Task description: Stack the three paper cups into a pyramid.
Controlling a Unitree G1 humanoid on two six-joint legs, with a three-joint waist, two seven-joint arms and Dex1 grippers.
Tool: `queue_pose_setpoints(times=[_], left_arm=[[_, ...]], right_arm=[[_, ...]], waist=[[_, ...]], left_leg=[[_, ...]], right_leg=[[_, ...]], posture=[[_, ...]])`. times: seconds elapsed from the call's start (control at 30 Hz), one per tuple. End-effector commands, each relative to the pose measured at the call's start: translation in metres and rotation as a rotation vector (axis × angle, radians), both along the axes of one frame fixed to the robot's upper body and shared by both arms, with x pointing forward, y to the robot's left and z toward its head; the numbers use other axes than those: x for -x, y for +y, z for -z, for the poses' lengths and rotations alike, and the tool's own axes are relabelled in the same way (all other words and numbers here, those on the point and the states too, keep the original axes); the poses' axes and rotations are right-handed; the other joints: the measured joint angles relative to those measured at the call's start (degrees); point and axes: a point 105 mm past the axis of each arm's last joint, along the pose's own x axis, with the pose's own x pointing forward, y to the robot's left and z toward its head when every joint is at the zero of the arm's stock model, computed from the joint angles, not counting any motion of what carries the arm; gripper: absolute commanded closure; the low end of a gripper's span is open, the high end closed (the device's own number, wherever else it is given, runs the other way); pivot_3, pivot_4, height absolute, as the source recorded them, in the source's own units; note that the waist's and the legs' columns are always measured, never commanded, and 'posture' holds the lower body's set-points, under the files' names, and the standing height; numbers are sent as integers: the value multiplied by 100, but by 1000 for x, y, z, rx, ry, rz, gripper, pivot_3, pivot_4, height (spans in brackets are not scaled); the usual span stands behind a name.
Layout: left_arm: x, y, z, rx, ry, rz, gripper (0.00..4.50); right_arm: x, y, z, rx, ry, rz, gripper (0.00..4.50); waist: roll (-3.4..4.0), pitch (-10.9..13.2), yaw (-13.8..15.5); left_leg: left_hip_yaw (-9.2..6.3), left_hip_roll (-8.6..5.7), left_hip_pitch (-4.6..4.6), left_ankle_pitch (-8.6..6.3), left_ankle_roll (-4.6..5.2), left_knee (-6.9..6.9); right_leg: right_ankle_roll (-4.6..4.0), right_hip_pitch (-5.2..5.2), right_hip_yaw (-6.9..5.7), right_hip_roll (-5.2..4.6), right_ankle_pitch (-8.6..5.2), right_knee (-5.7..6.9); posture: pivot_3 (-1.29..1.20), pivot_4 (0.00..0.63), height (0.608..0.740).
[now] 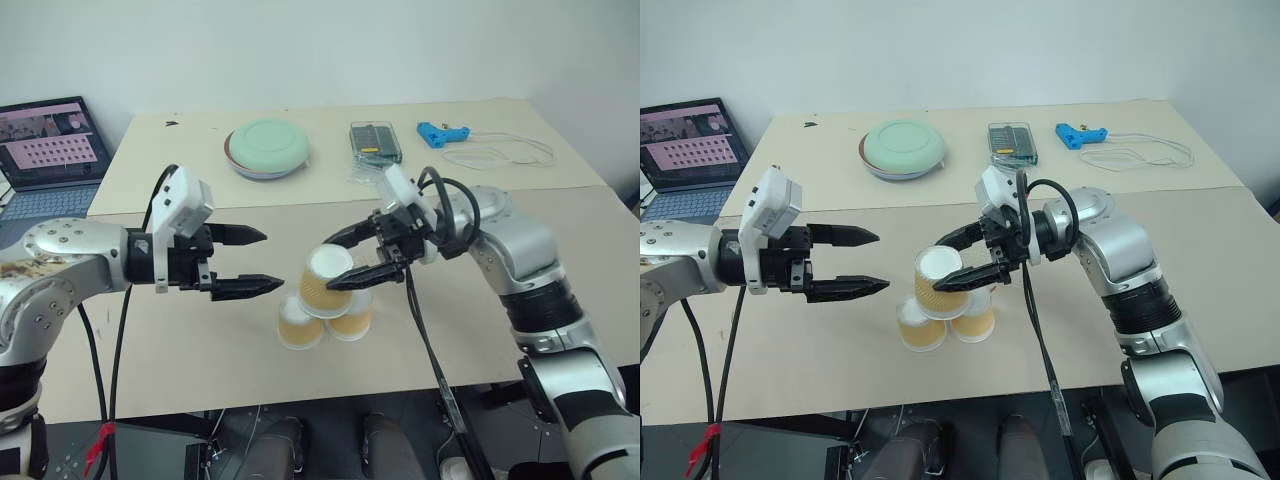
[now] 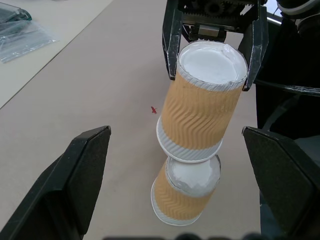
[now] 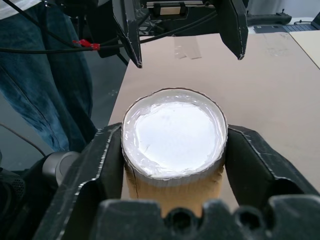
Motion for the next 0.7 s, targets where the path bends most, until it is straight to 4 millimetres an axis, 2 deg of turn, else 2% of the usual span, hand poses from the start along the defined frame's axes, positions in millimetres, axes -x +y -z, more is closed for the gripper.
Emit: queue_pose_setpoints(times=[0.03,0.7], left_arm=[[2,0,-13,-1,-60,4,0],[-1,-1,-13,3,-63,8,0]], right_arm=[[-1,-2,-8,-13,-35,14,461],[13,-5,-37,-50,-92,0,461]], waist=[[0,0,0],[0,0,-2]], left_leg=[[0,0,-3,0,0,0],[0,1,-11,0,-1,-1]], right_leg=[[0,0,0,0,0,0],[-1,0,1,1,1,1]], posture=[[0,150,738],[0,150,738]])
